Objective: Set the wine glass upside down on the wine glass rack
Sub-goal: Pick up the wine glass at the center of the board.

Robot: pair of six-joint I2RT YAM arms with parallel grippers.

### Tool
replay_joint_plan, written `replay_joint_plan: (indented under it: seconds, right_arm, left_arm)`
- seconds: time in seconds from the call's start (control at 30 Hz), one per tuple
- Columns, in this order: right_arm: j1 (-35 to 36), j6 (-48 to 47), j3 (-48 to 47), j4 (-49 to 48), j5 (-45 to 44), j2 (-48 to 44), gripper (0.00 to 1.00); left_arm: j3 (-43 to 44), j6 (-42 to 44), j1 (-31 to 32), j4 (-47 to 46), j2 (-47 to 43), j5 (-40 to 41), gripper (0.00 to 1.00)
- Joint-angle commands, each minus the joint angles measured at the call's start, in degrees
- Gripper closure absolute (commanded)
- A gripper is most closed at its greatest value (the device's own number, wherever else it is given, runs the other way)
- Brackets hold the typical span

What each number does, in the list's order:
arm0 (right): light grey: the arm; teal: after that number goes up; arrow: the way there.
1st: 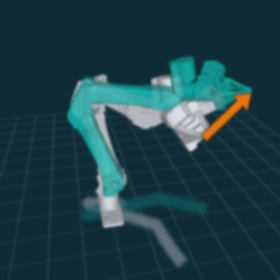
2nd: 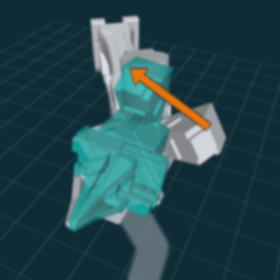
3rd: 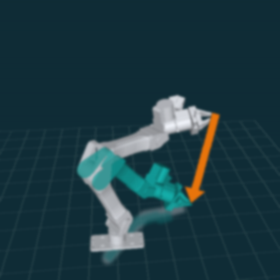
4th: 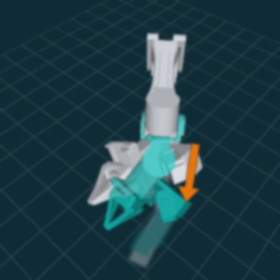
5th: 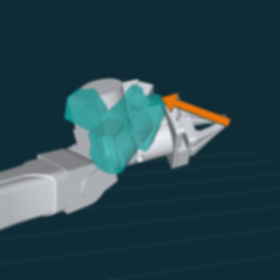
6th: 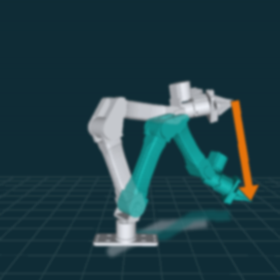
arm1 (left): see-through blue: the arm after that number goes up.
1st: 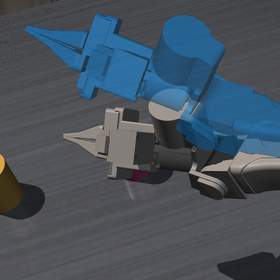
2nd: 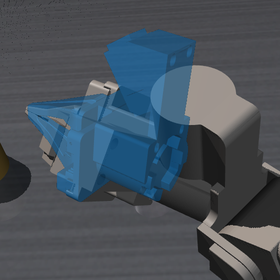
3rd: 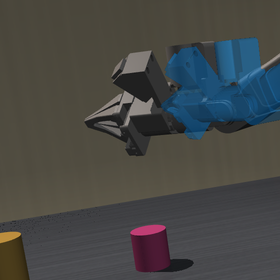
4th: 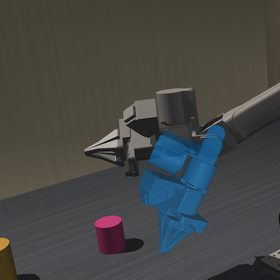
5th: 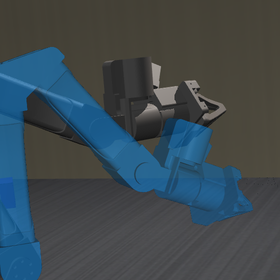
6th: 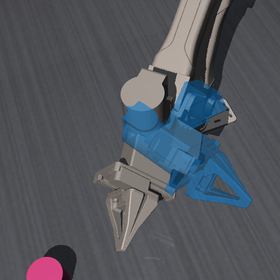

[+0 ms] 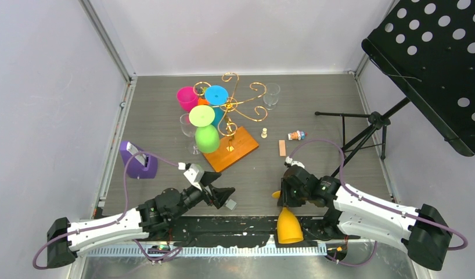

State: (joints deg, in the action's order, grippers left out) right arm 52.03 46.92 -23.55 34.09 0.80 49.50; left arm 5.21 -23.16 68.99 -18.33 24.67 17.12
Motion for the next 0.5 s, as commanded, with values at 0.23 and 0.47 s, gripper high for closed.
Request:
replay_joint_plan:
  seconds: [0.23,0.47]
  right_arm:
    - [0.3,-5.0,-4.9,-10.3,6.8,-5.6,0.94]
    - [0.4,-2.5,-11.0,-19.6,16.9,1.1,0.95]
  left_arm:
    - [1.3,1.6,0.2,-2.2,-2.1,-5.5,0.18]
    - [3.3,10.9,0.9,-2.1,-3.0,-9.3,0.18]
